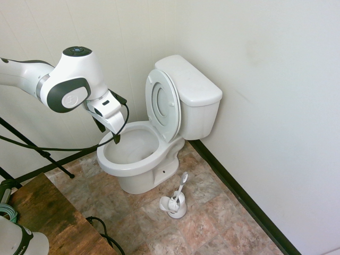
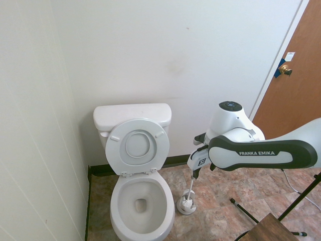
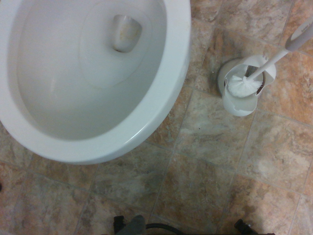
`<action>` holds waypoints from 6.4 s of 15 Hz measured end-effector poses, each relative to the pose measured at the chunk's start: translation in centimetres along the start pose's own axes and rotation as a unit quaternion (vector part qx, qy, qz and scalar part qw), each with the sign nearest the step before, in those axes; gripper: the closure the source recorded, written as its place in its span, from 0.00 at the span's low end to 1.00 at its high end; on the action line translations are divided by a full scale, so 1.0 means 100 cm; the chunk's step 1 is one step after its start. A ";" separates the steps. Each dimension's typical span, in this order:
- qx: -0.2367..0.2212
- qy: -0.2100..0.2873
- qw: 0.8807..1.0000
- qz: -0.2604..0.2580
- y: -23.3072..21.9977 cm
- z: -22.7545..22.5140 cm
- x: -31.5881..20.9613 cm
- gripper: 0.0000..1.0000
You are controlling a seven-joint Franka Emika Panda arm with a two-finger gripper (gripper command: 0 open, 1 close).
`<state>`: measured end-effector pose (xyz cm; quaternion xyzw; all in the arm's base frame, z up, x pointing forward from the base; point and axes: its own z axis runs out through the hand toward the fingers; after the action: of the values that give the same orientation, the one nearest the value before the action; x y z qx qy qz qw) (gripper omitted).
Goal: Clean the toilet
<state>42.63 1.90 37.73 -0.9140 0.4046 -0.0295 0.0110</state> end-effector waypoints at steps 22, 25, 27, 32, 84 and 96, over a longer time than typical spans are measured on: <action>0.000 0.050 0.989 0.142 -0.020 0.239 0.244 0.00; -0.016 0.030 0.988 0.147 -0.013 0.276 0.262 0.00; -0.028 0.012 0.988 0.149 -0.011 0.305 0.274 0.00; -0.051 -0.025 0.988 0.145 -0.013 0.359 0.293 0.00; 0.008 0.007 0.996 0.092 0.103 0.273 0.192 1.00; 0.018 0.040 0.999 0.023 0.048 -0.029 0.121 1.00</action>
<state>47.01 -10.31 40.97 -0.9020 0.4254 -0.0734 0.0119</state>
